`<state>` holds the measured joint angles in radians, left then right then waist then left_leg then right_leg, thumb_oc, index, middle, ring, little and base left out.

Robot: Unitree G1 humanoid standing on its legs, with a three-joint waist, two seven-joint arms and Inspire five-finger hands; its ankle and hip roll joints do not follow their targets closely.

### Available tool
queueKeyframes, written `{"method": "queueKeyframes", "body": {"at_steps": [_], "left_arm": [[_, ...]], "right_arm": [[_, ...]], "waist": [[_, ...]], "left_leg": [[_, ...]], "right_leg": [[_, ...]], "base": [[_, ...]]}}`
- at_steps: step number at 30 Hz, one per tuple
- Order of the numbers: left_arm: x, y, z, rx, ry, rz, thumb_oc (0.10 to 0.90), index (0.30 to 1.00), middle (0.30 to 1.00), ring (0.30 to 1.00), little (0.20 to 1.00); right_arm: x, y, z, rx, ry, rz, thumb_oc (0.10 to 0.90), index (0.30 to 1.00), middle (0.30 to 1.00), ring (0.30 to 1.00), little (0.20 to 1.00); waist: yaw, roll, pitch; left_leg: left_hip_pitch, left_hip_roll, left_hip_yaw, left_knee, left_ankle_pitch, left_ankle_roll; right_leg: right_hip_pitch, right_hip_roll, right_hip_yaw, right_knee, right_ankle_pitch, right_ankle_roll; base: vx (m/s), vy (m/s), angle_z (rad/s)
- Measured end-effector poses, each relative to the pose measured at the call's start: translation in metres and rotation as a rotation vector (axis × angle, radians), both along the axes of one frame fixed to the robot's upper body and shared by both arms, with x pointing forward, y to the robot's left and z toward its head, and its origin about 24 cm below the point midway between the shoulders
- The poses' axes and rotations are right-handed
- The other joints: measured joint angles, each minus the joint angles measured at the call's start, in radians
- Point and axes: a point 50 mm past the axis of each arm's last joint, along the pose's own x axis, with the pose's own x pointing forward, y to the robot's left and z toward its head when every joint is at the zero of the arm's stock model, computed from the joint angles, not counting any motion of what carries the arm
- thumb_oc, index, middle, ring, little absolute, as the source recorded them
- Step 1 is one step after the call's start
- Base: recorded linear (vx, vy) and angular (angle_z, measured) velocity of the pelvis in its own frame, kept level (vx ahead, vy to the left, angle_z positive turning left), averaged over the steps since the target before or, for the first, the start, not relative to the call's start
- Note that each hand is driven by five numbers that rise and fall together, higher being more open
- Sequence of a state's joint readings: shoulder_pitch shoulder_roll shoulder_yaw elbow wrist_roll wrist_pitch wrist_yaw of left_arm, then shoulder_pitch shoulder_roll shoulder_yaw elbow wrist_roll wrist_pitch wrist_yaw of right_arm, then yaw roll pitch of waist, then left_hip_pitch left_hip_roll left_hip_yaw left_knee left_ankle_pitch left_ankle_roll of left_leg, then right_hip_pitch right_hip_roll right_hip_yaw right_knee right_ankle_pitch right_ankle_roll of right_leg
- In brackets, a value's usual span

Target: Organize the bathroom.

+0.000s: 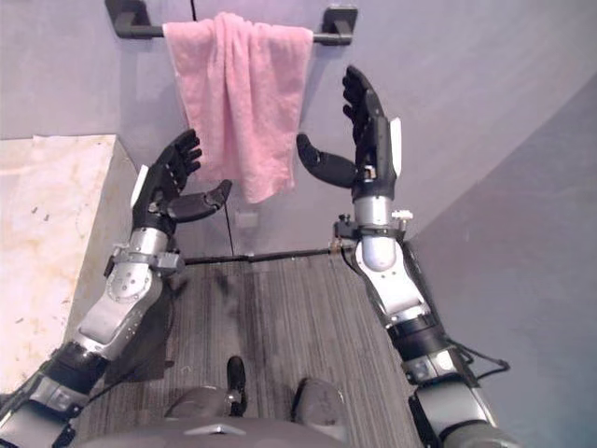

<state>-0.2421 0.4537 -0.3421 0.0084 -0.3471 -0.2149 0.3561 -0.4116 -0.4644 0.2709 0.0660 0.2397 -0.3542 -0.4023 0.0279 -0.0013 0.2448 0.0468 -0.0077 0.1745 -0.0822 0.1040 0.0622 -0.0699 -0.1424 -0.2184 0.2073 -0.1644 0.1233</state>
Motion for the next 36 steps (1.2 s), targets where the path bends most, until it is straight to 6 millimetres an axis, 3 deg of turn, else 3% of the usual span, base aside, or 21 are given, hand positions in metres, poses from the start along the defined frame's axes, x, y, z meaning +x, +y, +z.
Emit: {"method": "queueKeyframes", "body": {"at_steps": [2, 3, 5, 6, 7, 10, 16, 20, 30, 31, 33, 36], "left_arm": [[0.0, 0.0, -0.001, -0.004, 0.005, 0.012, 0.8, 0.9, 0.9, 0.9, 0.9], [-0.001, 0.0, -0.004, -0.005, 0.015, 0.015, 0.8, 0.9, 0.9, 0.9, 0.9], [-0.003, 0.001, -0.007, -0.003, 0.026, 0.018, 0.8, 0.9, 0.9, 0.9, 0.9], [-0.004, 0.002, -0.011, -0.004, 0.038, 0.027, 0.8, 0.9, 0.9, 0.9, 0.9], [-0.009, 0.005, -0.015, -0.012, 0.05, 0.047, 0.8, 0.9, 0.9, 0.9, 0.9], [-0.016, 0.005, -0.023, -0.043, 0.077, 0.076, 0.8, 0.9, 0.9, 0.9, 0.9], [-0.017, -0.004, -0.025, -0.074, 0.08, 0.075, 0.8, 0.9, 0.9, 0.9, 0.9], [-0.018, -0.007, -0.025, -0.085, 0.074, 0.07, 0.8, 0.9, 0.9, 0.9, 0.9], [-0.019, -0.004, -0.025, -0.099, 0.068, 0.13, 0.8, 0.9, 0.9, 0.9, 0.9], [-0.019, -0.004, -0.025, -0.102, 0.067, 0.13, 0.8, 0.9, 0.9, 0.9, 0.9], [-0.02, -0.005, -0.026, -0.111, 0.065, 0.127, 0.8, 0.9, 0.9, 0.9, 0.9], [-0.026, -0.003, -0.031, -0.128, 0.071, 0.143, 0.8, 0.9, 0.9, 0.9, 0.9]], "right_arm": [[0.001, 0.002, 0.004, 0.001, -0.015, 0.007, 0.8, 0.9, 0.9, 0.9, 0.9], [0.002, 0.003, 0.003, -0.003, 0.0, 0.006, 0.8, 0.9, 0.9, 0.9, 0.9], [0.003, 0.004, 0.0, -0.01, 0.021, 0.009, 0.8, 0.9, 0.9, 0.9, 0.9], [0.004, 0.005, -0.004, -0.014, 0.046, 0.011, 0.8, 0.9, 0.9, 0.9, 0.9], [0.005, 0.007, -0.01, -0.002, 0.072, 0.01, 0.8, 0.9, 0.9, 0.9, 0.9], [0.007, 0.005, -0.012, -0.014, 0.09, 0.002, 0.8, 0.9, 0.9, 0.9, 0.9], [0.003, 0.01, -0.004, -0.012, 0.056, 0.025, 0.8, 0.9, 0.9, 0.9, 0.9], [0.002, 0.009, -0.007, 0.012, 0.071, 0.039, 0.8, 0.9, 0.9, 0.9, 0.9], [-0.007, 0.008, -0.014, 0.07, 0.109, 0.126, 0.8, 0.9, 0.9, 0.9, 0.9], [-0.011, 0.006, -0.017, 0.081, 0.111, 0.123, 0.8, 0.9, 0.9, 0.9, 0.9], [-0.019, 0.005, -0.023, 0.118, 0.116, 0.111, 0.8, 0.9, 0.9, 0.9, 0.9], [-0.025, 0.008, -0.036, 0.132, 0.154, 0.119, 0.8, 0.9, 0.9, 0.9, 0.9]], "waist": [[-0.009, 0.001, 0.0], [-0.017, -0.001, -0.001], [-0.01, -0.012, -0.006], [-0.001, -0.04, -0.022], [-0.001, -0.066, -0.042], [0.008, -0.034, -0.068], [-0.008, -0.032, -0.069], [-0.007, -0.031, -0.07], [-0.009, -0.018, -0.078], [-0.015, -0.017, -0.078], [-0.046, -0.017, -0.079], [-0.057, -0.016, -0.083]], "left_leg": [[0.008, -0.003, -0.046, 0.0, -0.012, 0.004], [0.023, -0.004, -0.075, -0.001, -0.019, -0.001], [0.049, -0.013, -0.095, -0.001, -0.034, -0.02], [0.071, -0.034, -0.113, -0.002, -0.052, -0.035], [0.091, -0.049, -0.13, -0.001, -0.07, -0.054], [0.094, 0.02, -0.132, 0.01, -0.097, -0.094], [0.077, 0.076, -0.135, 0.03, -0.107, -0.121], [0.071, 0.081, -0.139, 0.031, -0.109, -0.135], [0.03, 0.078, -0.163, 0.068, -0.12, -0.13], [0.029, 0.085, -0.147, 0.06, -0.121, -0.126], [0.027, 0.108, -0.052, 0.057, -0.113, -0.12], [0.033, 0.101, -0.042, 0.046, -0.095, -0.121]], "right_leg": [[-0.009, 0.02, 0.071, -0.107, 0.089, 0.007], [-0.009, 0.024, 0.097, -0.169, 0.163, 0.003], [0.017, 0.021, 0.086, -0.261, 0.248, -0.003], [0.035, 0.004, 0.087, -0.287, 0.288, -0.007], [0.05, -0.003, 0.103, -0.287, 0.362, -0.041], [0.064, 0.059, 0.089, -0.288, 0.341, -0.076], [0.065, 0.116, 0.057, -0.288, 0.322, -0.109], [0.065, 0.12, 0.052, -0.288, 0.313, -0.115], [0.065, 0.103, 0.015, -0.288, 0.313, -0.115], [0.068, 0.099, -0.002, -0.288, 0.312, -0.115], [0.082, 0.089, -0.045, -0.287, 0.303, -0.118], [0.084, 0.076, -0.048, -0.288, 0.304, -0.109]], "base": [[0.21, -0.186, 0.66], [0.19, -0.172, 0.74], [0.16, -0.156, 0.55], [0.2, -0.177, 0.52], [0.17, -0.146, 0.44], [0.13, -0.142, 0.01], [0.07, -0.095, 0.07], [0.06, -0.064, 0.06], [0.03, 0.008, 0.12], [0.0, 0.057, 0.4], [-0.02, 0.117, 0.65], [0.01, 0.12, 0.16]]}}
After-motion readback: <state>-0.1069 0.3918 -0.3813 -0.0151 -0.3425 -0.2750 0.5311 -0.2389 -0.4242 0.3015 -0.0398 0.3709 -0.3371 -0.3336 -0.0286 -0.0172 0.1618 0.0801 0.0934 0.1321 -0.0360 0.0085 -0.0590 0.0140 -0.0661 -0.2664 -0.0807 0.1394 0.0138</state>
